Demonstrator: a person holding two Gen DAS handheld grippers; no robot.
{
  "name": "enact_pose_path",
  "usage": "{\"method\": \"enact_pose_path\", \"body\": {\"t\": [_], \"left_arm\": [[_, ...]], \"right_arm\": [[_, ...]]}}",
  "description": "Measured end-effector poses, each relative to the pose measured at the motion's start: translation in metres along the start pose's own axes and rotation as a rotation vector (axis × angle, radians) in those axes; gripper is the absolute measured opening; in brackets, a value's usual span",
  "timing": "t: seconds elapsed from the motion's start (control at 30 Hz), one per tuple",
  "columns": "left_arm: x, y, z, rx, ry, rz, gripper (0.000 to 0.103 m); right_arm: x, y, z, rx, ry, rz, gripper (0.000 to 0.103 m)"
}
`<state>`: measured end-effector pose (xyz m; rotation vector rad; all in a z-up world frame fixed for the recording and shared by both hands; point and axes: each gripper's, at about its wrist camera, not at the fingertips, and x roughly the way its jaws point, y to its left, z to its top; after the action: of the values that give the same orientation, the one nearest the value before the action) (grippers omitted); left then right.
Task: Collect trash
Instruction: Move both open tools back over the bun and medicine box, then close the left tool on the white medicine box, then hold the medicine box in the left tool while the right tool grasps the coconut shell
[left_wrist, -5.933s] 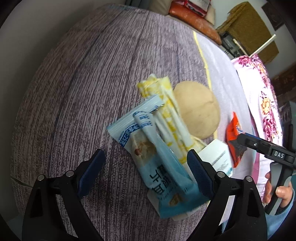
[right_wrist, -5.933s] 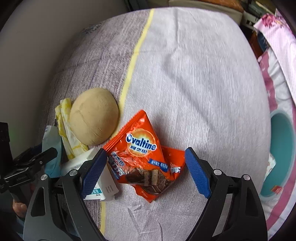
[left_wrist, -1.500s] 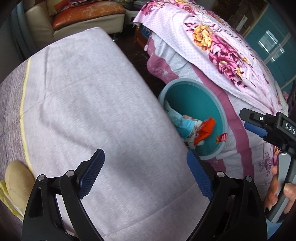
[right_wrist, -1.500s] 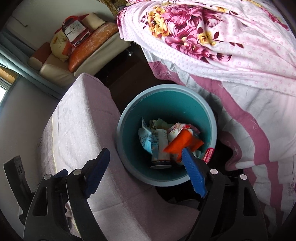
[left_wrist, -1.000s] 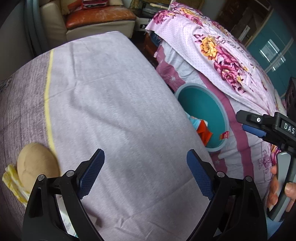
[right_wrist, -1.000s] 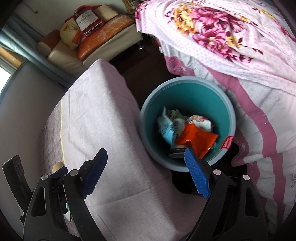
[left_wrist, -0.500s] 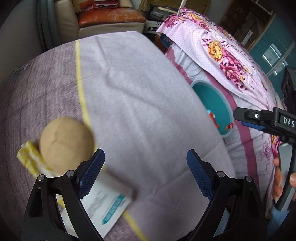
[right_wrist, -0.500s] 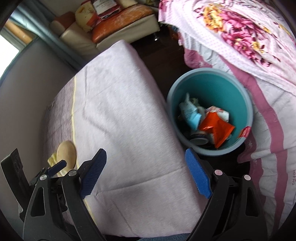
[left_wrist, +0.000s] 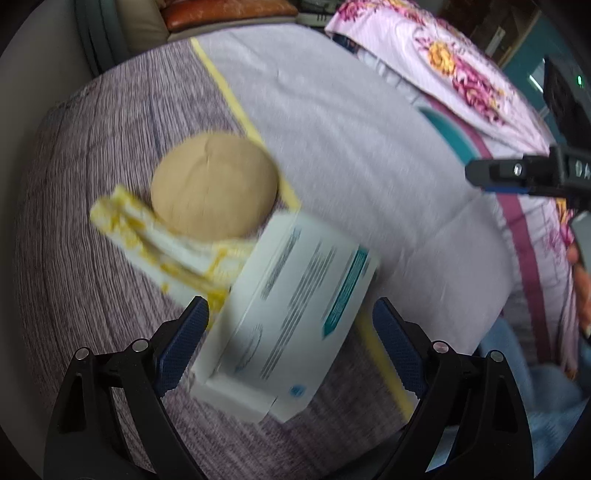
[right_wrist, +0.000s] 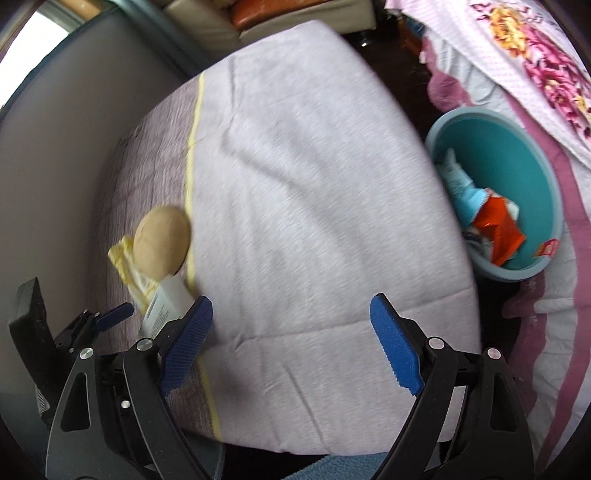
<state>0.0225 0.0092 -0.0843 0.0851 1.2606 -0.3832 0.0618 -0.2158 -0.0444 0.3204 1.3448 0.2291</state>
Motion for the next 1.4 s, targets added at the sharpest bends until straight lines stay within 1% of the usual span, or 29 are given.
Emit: {"method": "enact_pose_path", "body": {"t": [0.13, 0.2, 0.27, 0.33, 0.53, 0.57, 0.6, 0.63, 0.7, 0.83, 0.93, 1.17, 1.2, 1.27, 1.4], "left_arm": [[0.011, 0.002, -0.010, 0.030, 0.046, 0.001, 0.091], [0.015, 0.003, -0.013, 0.044, 0.052, 0.014, 0.091], [0.019, 0.007, -0.011, 0.031, 0.052, 0.017, 0.091], [0.020, 0.010, -0.008, 0.018, 0.041, 0.005, 0.091], [0.020, 0.012, -0.004, 0.027, 0.004, -0.012, 0.091], [0.019, 0.012, -0.004, 0.026, -0.006, -0.021, 0.089], [0.017, 0.011, -0.005, 0.023, -0.022, -0.032, 0.082], [0.015, 0.011, -0.005, 0.019, -0.029, -0.039, 0.081], [0.008, 0.015, -0.006, -0.011, -0.047, -0.058, 0.075], [-0.014, 0.031, -0.009, -0.080, -0.092, -0.111, 0.075], [-0.030, 0.042, -0.011, -0.109, -0.124, -0.116, 0.075], [-0.057, 0.079, -0.018, -0.218, -0.185, -0.162, 0.075], [-0.058, 0.081, -0.017, -0.230, -0.190, -0.165, 0.075], [-0.062, 0.091, -0.020, -0.259, -0.207, -0.145, 0.075], [-0.071, 0.126, -0.027, -0.375, -0.237, -0.150, 0.075]], "right_arm": [[0.010, 0.010, -0.005, -0.009, 0.031, 0.015, 0.083], [0.013, 0.012, -0.006, -0.009, 0.040, 0.019, 0.083], [0.016, 0.015, -0.007, -0.015, 0.047, 0.018, 0.083], [0.019, 0.019, -0.009, -0.022, 0.052, 0.017, 0.083], [0.022, 0.022, -0.009, -0.030, 0.059, 0.014, 0.083], [0.022, 0.023, -0.009, -0.031, 0.060, 0.014, 0.083], [0.022, 0.023, -0.009, -0.032, 0.061, 0.015, 0.083], [0.022, 0.024, -0.009, -0.034, 0.063, 0.015, 0.083], [0.023, 0.026, -0.007, -0.040, 0.066, 0.014, 0.083], [0.023, 0.034, -0.005, -0.057, 0.063, 0.017, 0.083], [0.026, 0.038, -0.003, -0.067, 0.066, 0.018, 0.083], [0.033, 0.054, -0.002, -0.099, 0.083, 0.017, 0.083], [0.034, 0.057, -0.002, -0.103, 0.085, 0.015, 0.083], [0.036, 0.064, -0.001, -0.114, 0.089, 0.012, 0.083], [0.039, 0.079, 0.001, -0.155, 0.088, 0.014, 0.083]]}}
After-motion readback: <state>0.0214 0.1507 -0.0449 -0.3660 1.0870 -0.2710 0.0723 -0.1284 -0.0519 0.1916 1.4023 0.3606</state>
